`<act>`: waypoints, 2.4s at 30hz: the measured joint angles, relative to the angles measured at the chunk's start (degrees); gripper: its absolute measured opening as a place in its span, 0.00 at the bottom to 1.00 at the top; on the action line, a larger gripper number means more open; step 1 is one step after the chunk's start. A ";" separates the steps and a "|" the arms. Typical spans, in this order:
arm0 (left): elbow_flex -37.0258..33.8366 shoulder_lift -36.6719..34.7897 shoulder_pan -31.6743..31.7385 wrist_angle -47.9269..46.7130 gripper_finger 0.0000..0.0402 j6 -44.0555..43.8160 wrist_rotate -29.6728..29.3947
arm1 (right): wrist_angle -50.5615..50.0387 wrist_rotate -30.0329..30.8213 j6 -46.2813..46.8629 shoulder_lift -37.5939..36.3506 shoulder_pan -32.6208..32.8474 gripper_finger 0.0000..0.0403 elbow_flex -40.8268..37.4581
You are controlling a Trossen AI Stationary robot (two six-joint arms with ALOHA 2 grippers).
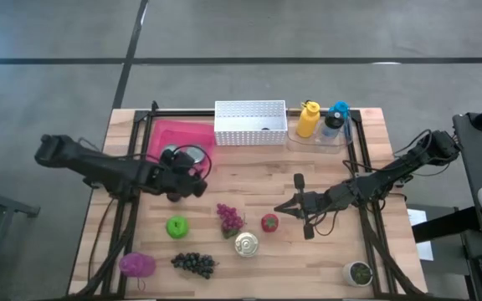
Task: Pick & Place Food Item
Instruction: Put the red tomato into the white bin
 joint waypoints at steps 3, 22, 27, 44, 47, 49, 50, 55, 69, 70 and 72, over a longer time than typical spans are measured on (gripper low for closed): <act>0.00 -1.25 -2.75 0.05 0.54 0.43 -0.11 | 0.00 -0.01 0.00 0.00 0.00 0.02 0.00; -0.02 -3.97 -7.00 0.30 0.16 4.45 5.09 | 0.00 0.00 0.00 0.00 0.00 0.02 0.00; -0.04 -3.97 -7.07 0.55 0.10 4.45 6.65 | -0.02 0.00 0.00 0.00 0.00 0.02 0.00; -0.04 -3.97 -12.41 4.60 0.10 13.64 10.12 | 0.02 0.00 -0.09 0.00 0.00 0.02 0.00; -0.04 -3.96 -12.49 4.83 0.10 13.69 10.32 | 0.07 0.00 -0.14 0.00 0.01 0.02 0.00; -0.04 -3.92 -12.47 4.83 0.10 13.71 10.32 | 0.07 0.00 0.15 0.00 0.02 0.02 0.00; -0.04 -3.92 -12.47 4.83 0.10 13.71 10.32 | 0.07 0.00 -0.22 0.00 0.00 0.02 0.00; -0.04 -3.92 -12.47 4.83 0.10 13.87 10.32 | -2.06 0.01 -1.20 0.00 0.02 0.02 0.00; -0.11 -3.92 -12.47 4.82 0.10 14.83 10.30 | -32.97 0.13 4.52 3.21 4.55 0.02 14.13; -0.11 -3.92 -12.47 4.80 0.10 14.85 10.32 | -33.73 0.29 4.58 4.00 5.02 0.02 15.06; -0.11 -3.92 -12.47 4.80 0.10 14.91 10.30 | -35.15 1.57 5.80 5.88 5.55 0.02 16.98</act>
